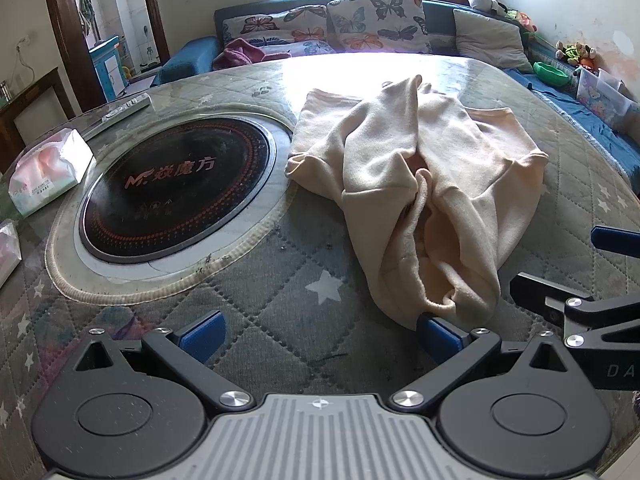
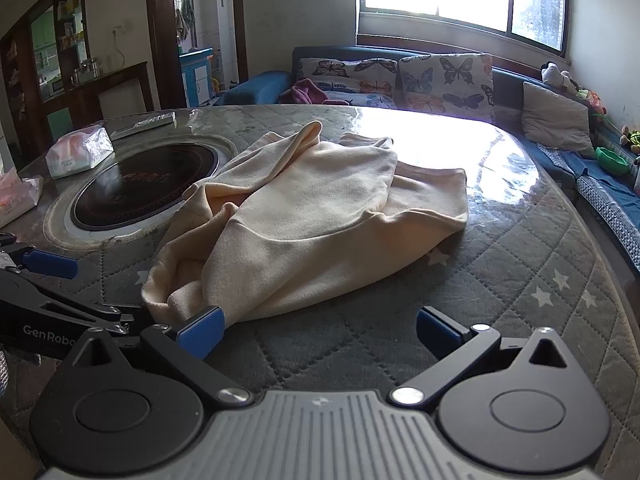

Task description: Fold clothes

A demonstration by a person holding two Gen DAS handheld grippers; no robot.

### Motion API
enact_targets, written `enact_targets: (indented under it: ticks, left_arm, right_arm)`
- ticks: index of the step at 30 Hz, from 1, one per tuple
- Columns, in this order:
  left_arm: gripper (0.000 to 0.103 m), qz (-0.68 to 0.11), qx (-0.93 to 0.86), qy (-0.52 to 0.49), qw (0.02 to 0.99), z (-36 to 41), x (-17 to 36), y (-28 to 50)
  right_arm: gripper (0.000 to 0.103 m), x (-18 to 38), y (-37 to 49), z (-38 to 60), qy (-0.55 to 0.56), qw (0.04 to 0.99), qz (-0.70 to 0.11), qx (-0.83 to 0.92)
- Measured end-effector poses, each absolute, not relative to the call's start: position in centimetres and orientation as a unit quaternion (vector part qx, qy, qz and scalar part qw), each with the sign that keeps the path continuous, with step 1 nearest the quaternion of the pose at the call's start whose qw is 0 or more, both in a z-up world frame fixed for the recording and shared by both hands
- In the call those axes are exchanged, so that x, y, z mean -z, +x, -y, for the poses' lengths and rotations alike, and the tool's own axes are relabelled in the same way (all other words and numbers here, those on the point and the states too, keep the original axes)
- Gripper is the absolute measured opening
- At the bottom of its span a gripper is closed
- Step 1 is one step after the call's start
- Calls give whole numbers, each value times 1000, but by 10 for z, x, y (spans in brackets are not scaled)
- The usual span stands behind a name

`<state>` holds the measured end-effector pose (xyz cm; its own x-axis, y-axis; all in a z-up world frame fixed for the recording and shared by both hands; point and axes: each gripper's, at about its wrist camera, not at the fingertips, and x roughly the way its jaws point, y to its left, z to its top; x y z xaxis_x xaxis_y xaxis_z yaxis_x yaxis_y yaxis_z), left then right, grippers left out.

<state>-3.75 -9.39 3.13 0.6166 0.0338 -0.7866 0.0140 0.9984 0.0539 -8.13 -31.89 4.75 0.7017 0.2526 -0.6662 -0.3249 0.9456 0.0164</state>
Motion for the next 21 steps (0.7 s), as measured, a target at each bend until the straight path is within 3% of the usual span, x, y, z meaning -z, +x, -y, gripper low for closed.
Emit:
enact_targets:
  ticks: [21]
  left_arm:
    - [103,-416,12,40,908,93,-48,-11]
  right_arm:
    - [103,-59,-63,319,-47,926,-336,-168]
